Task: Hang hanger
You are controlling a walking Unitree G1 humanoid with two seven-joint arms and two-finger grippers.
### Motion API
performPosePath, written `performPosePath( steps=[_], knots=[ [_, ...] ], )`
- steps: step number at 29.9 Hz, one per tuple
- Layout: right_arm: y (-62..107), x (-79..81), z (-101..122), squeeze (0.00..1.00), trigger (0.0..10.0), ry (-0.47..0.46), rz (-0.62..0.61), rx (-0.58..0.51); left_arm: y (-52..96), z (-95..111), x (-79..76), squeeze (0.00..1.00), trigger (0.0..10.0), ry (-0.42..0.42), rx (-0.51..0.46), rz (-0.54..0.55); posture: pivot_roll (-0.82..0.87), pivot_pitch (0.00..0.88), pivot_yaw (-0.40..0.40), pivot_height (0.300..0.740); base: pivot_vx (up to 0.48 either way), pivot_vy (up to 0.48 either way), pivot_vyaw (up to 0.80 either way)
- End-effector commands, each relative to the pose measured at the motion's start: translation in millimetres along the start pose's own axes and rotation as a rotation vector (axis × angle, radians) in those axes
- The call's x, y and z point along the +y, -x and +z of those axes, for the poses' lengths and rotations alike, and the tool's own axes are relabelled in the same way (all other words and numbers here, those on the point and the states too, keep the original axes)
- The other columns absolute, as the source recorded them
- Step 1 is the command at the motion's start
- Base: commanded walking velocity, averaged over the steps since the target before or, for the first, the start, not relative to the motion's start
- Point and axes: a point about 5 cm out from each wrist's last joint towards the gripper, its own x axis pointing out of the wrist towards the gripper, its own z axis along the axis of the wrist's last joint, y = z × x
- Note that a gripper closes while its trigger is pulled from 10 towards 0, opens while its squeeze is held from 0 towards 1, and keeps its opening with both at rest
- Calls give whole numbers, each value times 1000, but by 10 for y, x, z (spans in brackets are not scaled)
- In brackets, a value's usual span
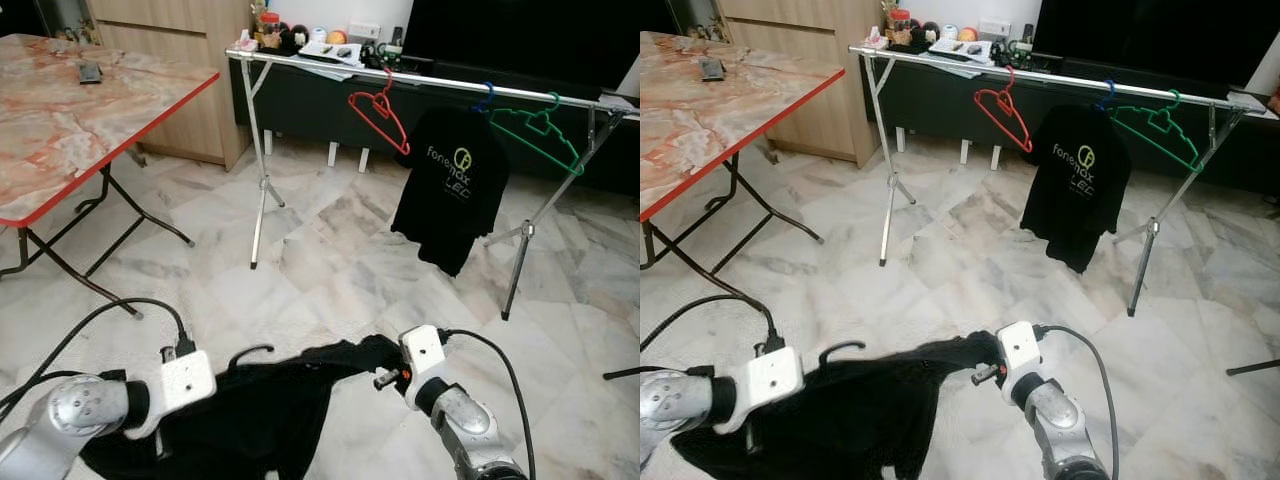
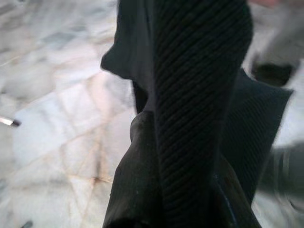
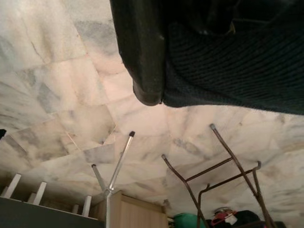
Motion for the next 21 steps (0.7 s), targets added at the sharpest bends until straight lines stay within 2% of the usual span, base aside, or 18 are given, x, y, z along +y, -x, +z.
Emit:
performPosePath(
  steps=[1, 3, 4, 5, 6, 12, 14, 16, 21],
  knots=[
    [80, -173, 0, 0, 0, -6, -66, 12, 45, -51, -66, 0, 10000, -42, 51, -73, 150, 105, -95, 740, 0, 0, 0],
    [81, -170, -6, 0, 0, 6, -56, 22, 38, -61, -60, 0, 10000, -126, 91, -96, 152, 106, -95, 740, 0, 0, 0],
    [81, -170, -6, 0, 0, 6, -56, 22, 38, -61, -60, 0, 10000, -126, 91, -96, 152, 106, -95, 740, 0, 0, 0],
    [81, -164, -13, 0, 0, 16, -46, 31, 26, -44, -36, 0, 10000, -186, 89, -89, 152, 108, -95, 740, 0, 0, 0],
    [83, -160, -19, 0, 0, 20, -42, 35, 19, -28, -21, 0, 10000, -198, 77, -80, 152, 108, -95, 740, 0, 0, 0],
    [132, -152, -110, 0, 0, 67, -23, 91, 40, 83, 94, 0, 10000, -201, 9, -6, 149, 112, -94, 740, 0, 0, 0],
    [191, -169, -210, 0, 0, 75, -33, 147, 61, 173, 124, 0, 10000, -195, -48, 11, 150, 115, -96, 740, 0, 0, 0],
    [276, -195, -342, 0, 0, 98, -50, 231, 73, 255, 94, 0, 10000, -202, -100, -20, 151, 115, -98, 740, 0, 0, 0],
    [384, -237, -465, 0, 0, 104, -76, 295, 73, 302, 34, 0, 10000, -262, -107, -83, 150, 115, -98, 740, 0, 0, 0]
  ],
)
